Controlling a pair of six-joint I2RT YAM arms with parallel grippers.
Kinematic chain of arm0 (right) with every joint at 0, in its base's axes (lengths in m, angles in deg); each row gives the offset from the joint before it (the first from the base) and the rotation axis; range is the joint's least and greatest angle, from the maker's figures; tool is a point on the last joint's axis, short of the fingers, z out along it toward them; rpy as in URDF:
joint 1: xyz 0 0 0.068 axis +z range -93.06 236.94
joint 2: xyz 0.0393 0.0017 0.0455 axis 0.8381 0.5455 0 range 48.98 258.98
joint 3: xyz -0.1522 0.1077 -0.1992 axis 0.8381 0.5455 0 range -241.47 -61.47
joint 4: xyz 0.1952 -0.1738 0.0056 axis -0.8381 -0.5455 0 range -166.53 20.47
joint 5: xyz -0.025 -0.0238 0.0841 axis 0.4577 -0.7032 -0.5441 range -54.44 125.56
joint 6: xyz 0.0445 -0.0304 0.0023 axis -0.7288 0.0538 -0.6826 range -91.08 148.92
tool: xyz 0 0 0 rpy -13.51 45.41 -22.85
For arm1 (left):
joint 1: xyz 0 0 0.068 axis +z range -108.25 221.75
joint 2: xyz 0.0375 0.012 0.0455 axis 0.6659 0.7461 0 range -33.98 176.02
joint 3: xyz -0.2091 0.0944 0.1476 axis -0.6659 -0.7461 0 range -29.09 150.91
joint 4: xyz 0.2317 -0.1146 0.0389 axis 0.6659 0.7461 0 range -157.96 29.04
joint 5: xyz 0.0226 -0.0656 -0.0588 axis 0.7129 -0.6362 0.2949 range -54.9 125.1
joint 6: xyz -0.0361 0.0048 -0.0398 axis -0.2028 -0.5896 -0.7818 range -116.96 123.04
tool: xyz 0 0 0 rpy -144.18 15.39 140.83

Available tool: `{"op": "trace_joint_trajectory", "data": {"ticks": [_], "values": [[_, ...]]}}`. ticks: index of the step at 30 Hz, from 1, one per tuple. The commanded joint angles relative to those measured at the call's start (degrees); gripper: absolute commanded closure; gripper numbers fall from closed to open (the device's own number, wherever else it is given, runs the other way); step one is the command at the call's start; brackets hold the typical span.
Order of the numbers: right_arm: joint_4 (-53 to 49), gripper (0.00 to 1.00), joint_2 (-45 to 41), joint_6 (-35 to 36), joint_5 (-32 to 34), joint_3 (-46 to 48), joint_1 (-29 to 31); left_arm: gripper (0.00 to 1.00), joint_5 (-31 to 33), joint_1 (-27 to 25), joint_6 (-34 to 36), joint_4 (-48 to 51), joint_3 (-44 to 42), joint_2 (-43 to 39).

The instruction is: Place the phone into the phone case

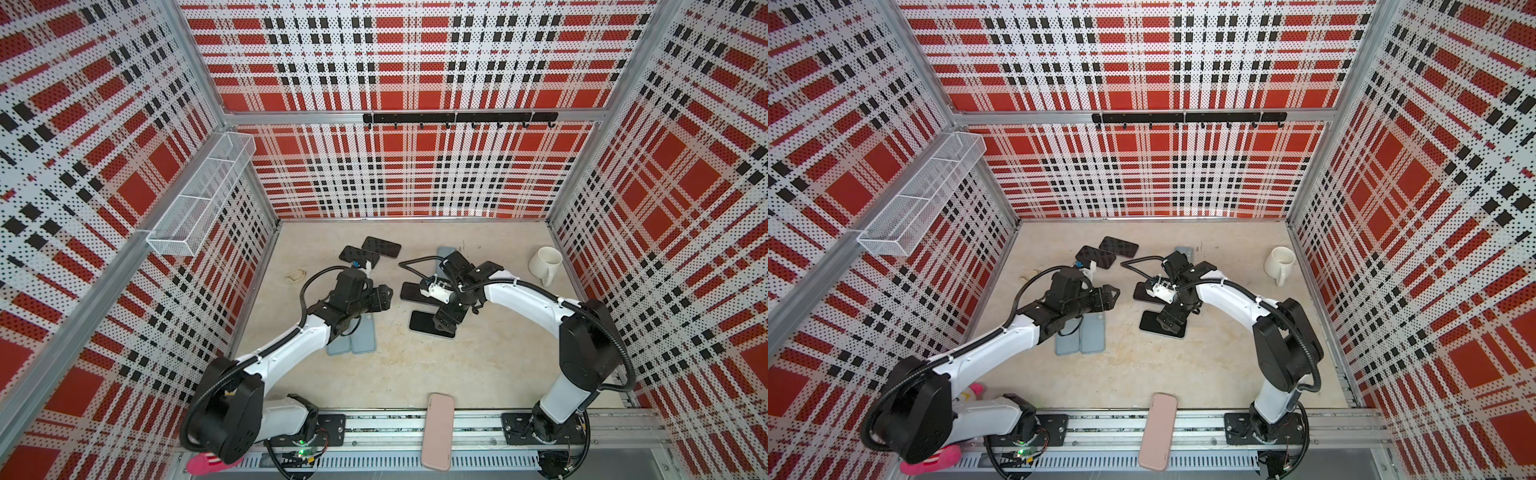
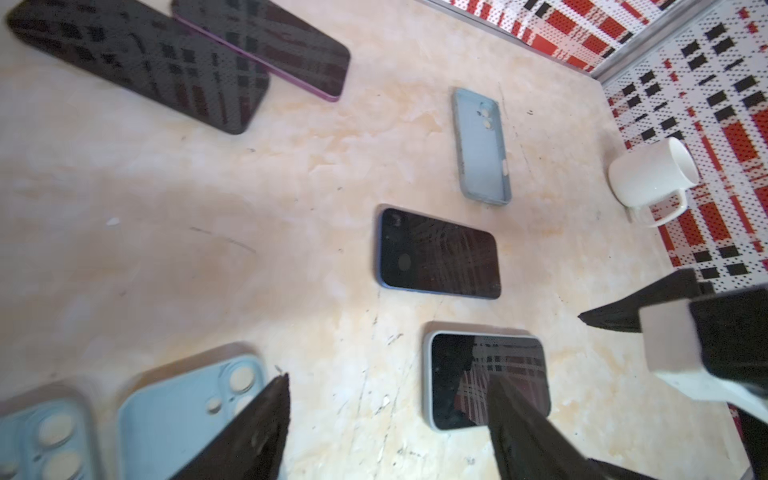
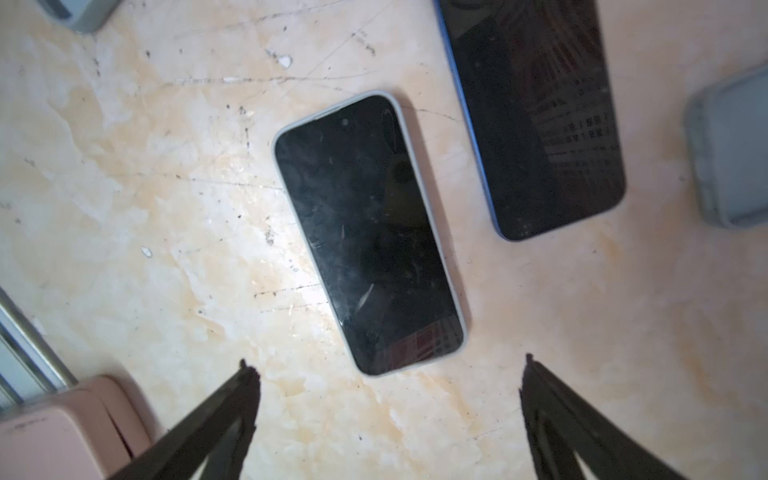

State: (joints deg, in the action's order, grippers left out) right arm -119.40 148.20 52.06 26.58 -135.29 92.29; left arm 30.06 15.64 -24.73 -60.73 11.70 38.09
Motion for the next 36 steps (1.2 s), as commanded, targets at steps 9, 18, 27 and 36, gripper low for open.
{"op": "trace_joint_trajectory", "data": {"ticks": [9, 18, 27, 36], "values": [[-3.31, 0.00, 10.28, 16.97, -1.31, -5.77, 1.64, 0.21, -0.65, 4.75, 2.22, 4.38, -4.22, -5.34], [-1.71, 0.01, 13.84, 15.74, -1.16, -5.38, 2.70, 0.21, -0.84, 5.01, 2.49, 3.51, -4.55, -4.84], [3.57, 0.02, 13.71, 11.54, 2.57, -1.25, 3.93, 0.22, -0.98, 5.01, 2.39, 2.40, -4.67, -4.75], [5.47, 0.22, 10.12, 5.81, 6.02, -0.44, 4.71, 0.22, -1.12, 5.03, 2.71, 1.57, -4.59, -4.51]]}}
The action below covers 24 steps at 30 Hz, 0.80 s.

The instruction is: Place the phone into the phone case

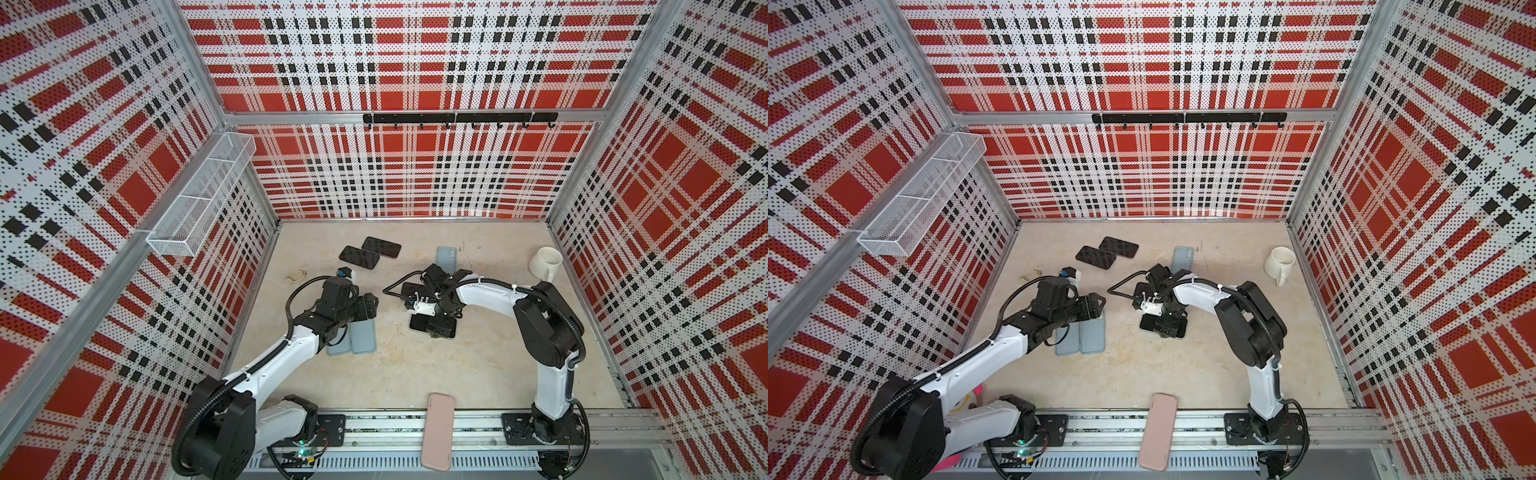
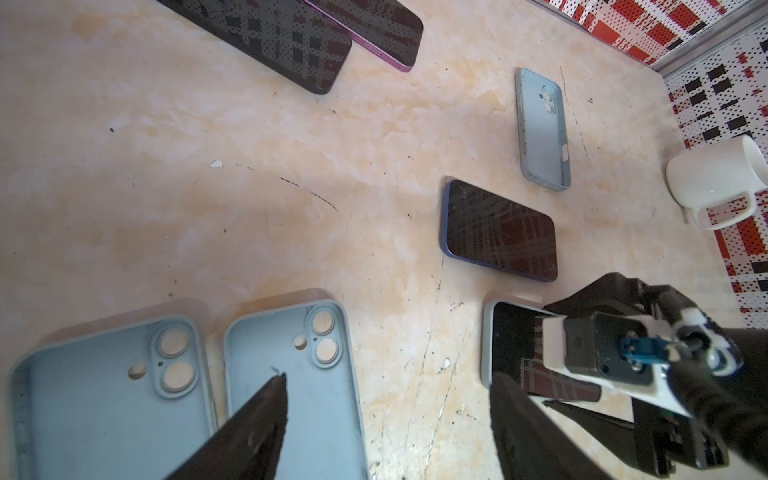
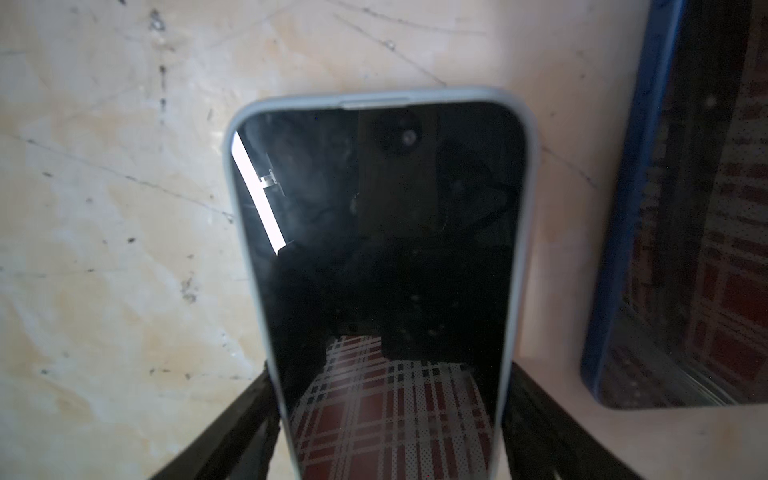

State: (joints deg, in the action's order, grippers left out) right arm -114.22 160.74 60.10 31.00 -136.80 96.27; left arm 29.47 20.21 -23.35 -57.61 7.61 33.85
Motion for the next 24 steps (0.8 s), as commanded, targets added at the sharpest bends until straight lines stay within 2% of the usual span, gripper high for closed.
{"op": "trace_joint_trajectory", "data": {"ticks": [1, 4, 10, 15, 20, 24], "values": [[0.30, 0.23, -3.09, -2.91, 2.03, 1.15, 0.75, 0.22, -0.58, 0.45, 1.35, -1.56, -0.50, -0.16], [0.05, 0.30, -5.60, -5.44, 3.27, 1.16, 0.75, 0.22, -0.47, 0.45, 1.77, -1.86, -0.41, 0.24], [-0.03, 0.37, -12.55, -10.07, 7.18, 3.36, 0.14, 0.22, -1.30, 0.53, 2.32, -2.96, 0.92, 3.22], [-0.45, 0.41, -17.36, -18.32, 9.17, 3.26, -5.65, 0.22, -1.87, 0.19, 2.77, -3.91, 3.01, 6.10], [-1.17, 0.43, -17.87, -24.17, 11.51, 1.03, -8.77, 0.22, 0.12, -1.42, 2.83, -3.93, 5.01, 7.91], [-0.85, 0.46, -14.32, -33.58, 15.41, -3.22, -13.79, 0.21, 2.20, -3.89, 2.40, -4.00, 6.07, 8.80]]}}
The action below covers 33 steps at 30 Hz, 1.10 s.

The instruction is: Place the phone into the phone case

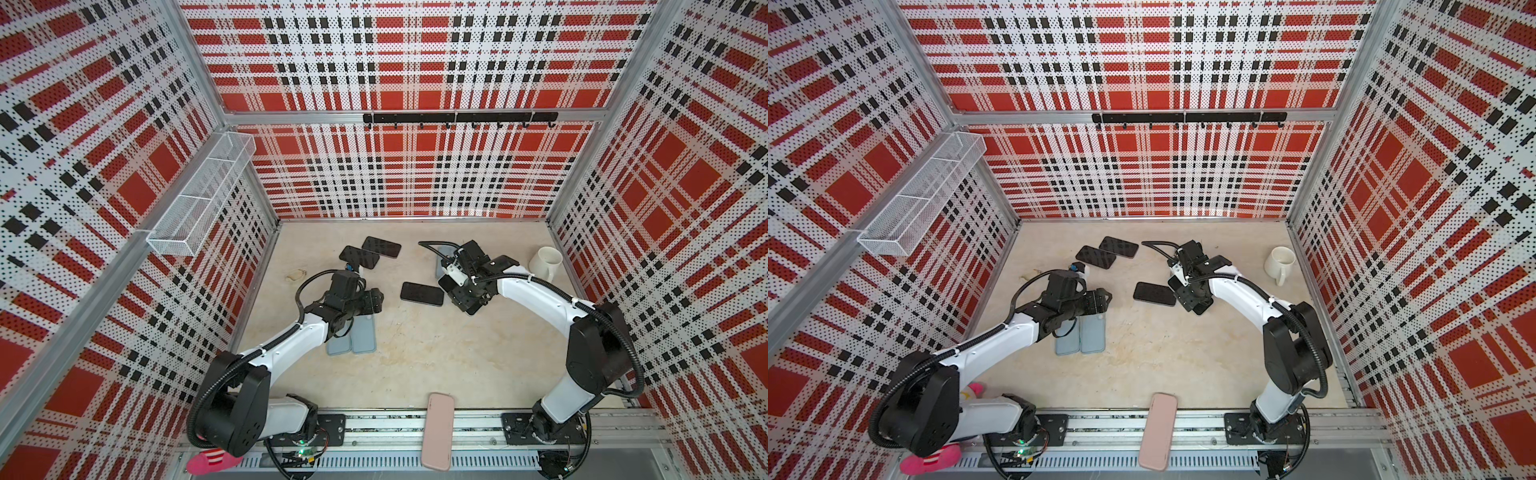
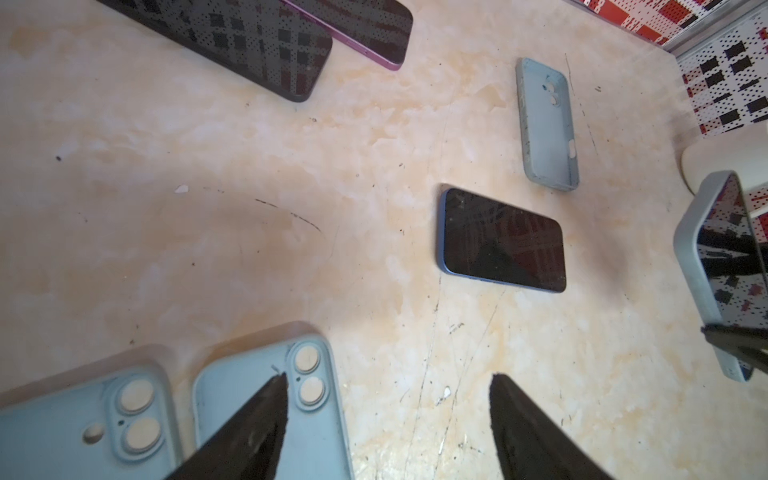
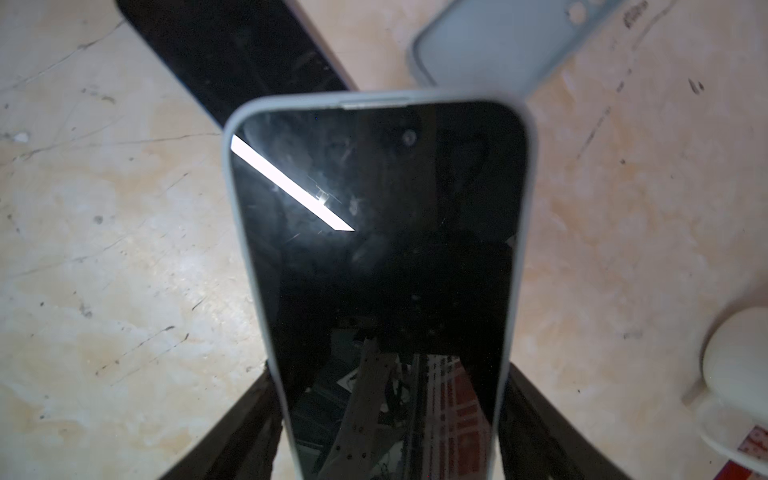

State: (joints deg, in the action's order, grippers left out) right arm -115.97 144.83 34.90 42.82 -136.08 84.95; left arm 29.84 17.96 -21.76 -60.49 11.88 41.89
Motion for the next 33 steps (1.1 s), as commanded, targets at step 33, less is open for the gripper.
{"op": "trace_joint_trajectory", "data": {"ticks": [33], "values": [[5.13, 0.19, 38.57, -22.65, 0.61, -38.53, -16.58, 0.22, 5.09, -8.55, -3.69, -3.60, -1.47, -2.59]]}}
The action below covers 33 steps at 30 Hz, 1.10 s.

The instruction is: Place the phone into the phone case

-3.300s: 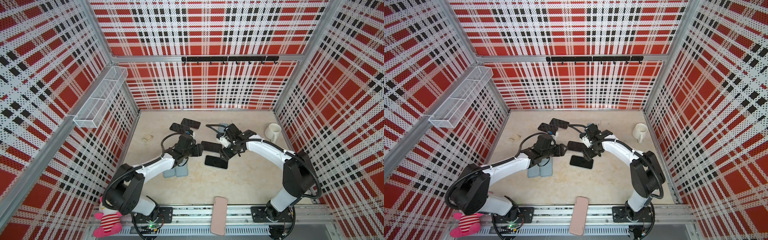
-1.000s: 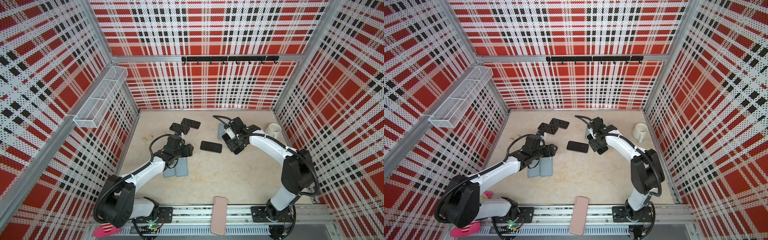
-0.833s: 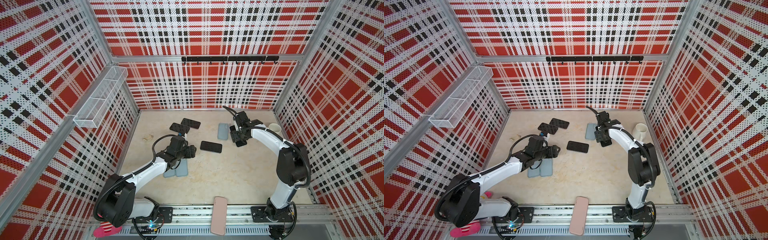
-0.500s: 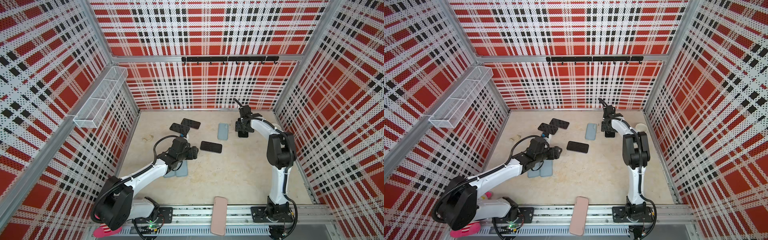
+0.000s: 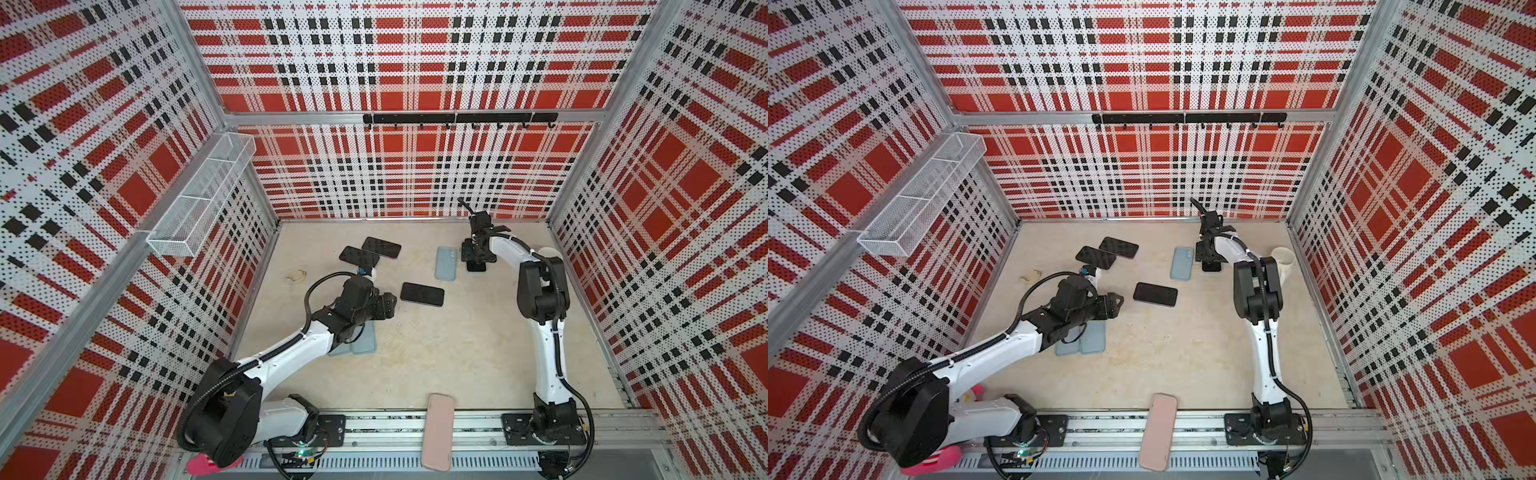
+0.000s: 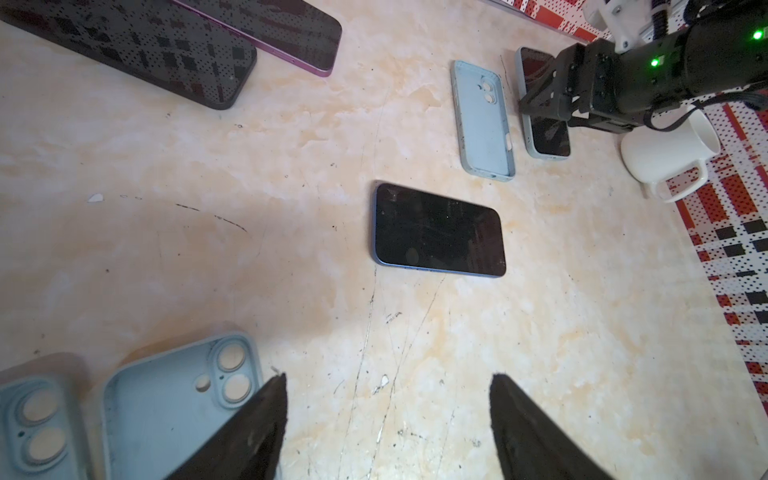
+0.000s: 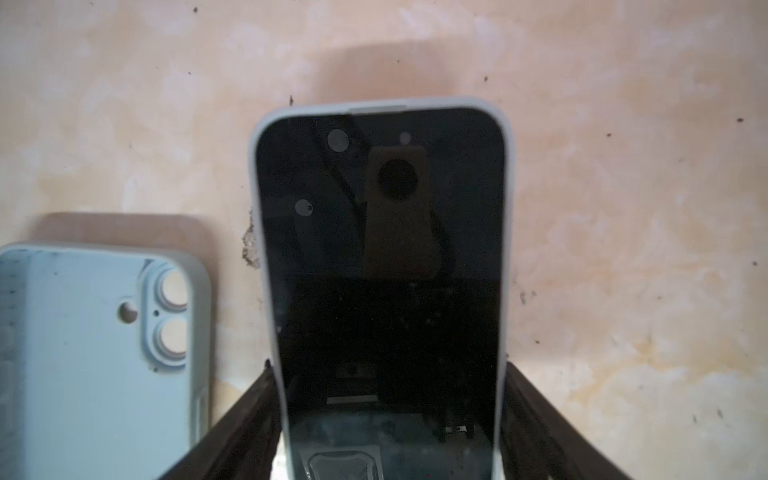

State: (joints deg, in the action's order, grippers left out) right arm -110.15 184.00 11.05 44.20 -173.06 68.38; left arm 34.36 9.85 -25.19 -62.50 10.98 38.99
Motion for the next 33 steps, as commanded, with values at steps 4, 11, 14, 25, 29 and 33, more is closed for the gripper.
{"op": "trace_joint_trajectory", "data": {"ticks": [4, 11, 14, 25, 29, 33], "values": [[-2.74, 0.08, -3.51, 2.67, -0.13, -0.92, -0.02, 0.22, 0.38, -0.88, -0.16, -1.49, -0.61, 0.42], [-0.68, 0.13, -14.30, 2.35, -1.52, 9.50, 0.84, 0.22, 0.04, -0.98, -0.20, -2.84, -0.66, 1.65], [0.88, 0.22, -17.33, 1.49, -1.64, 13.89, 3.19, 0.22, -0.10, -1.33, -0.09, -3.30, -0.35, 2.34], [2.36, 0.51, -10.26, -1.16, -1.96, 11.32, 7.40, 0.22, 1.08, -1.32, 0.37, -2.48, -2.01, 0.17], [2.52, 0.66, -7.19, -1.12, -1.10, 9.50, 7.45, 0.22, 0.95, -1.06, 0.34, -2.30, -2.20, -0.45], [2.75, 0.74, -4.68, -1.20, -1.13, 8.32, 7.37, 0.22, 0.47, -1.05, 0.57, -2.55, -1.63, 0.19]]}}
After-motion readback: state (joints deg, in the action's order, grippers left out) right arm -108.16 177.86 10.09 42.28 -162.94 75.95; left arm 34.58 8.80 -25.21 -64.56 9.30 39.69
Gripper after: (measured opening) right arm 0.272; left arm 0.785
